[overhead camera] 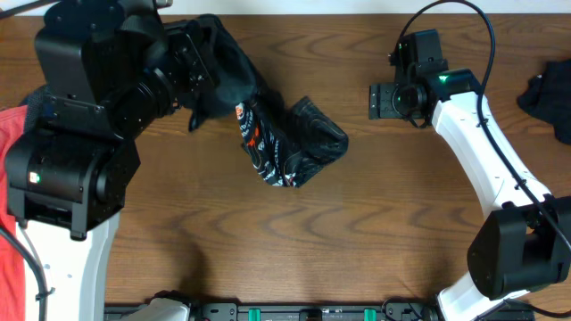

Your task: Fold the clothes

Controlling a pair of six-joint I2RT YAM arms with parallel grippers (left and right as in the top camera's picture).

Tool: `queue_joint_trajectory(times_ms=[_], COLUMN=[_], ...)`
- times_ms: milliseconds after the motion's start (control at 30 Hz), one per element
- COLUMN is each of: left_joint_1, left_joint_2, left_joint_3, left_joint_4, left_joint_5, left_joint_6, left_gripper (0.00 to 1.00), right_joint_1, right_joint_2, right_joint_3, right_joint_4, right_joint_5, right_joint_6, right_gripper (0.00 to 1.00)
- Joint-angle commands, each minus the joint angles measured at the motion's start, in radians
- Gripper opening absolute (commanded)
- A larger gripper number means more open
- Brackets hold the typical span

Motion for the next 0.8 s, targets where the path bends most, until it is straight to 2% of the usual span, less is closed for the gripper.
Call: queue_joint_trajectory(times_ms=[0, 133, 300, 433, 567, 600, 733, 767], left_joint_1=[0.0, -0.008, -0.032, -0.053, -0.071, -0.073, -0.073, -0.074], left_joint_2=[0.011, 0.036, 0.08, 0.123, 0.151, 0.156, 0.162, 0.162], left_joint_3=[0.018, 0.018, 0.017, 0.017, 0.017, 0.017, 0.017, 0.017], left_joint_4=[-0.014, -0.043, -0.076, -0.103, -0.102, -0.102, -0.102, -0.102], left_joint_5=[0.023, 0.025, 0.024, 0.024, 0.024, 0.024, 0.023, 0.02], left_joint_6=[-0.01, -0.01, -0.01, -0.01, -0.01, -0.01, -0.01, -0.01], left_gripper=[0.06, 0.06, 0.06, 0.06, 0.06, 0.06, 0.06, 0.06], right_joint_1=[0.005, 0.026, 0.088, 0.134, 0.165, 0.17, 0.175, 0.175], right_joint_2=[0.014, 0.105, 0.259, 0.354, 0.371, 0.37, 0.37, 0.37], right_joint_3=[0.002, 0.002, 0.002, 0.016, 0.034, 0.046, 0.087, 0.093], right_joint_4=[0.002, 0.003, 0.042, 0.065, 0.067, 0.06, 0.033, 0.029], right_joint_5=[-0.157, -0.298, -0.302, -0.302, -0.278, -0.265, -0.243, -0.243], right_joint_6=[-0.013, -0.013, -0.055, -0.063, -0.066, -0.066, -0.066, -0.066], right_gripper=[0.84, 0.8, 0.88, 0.86, 0.85, 0.83, 0.66, 0.58])
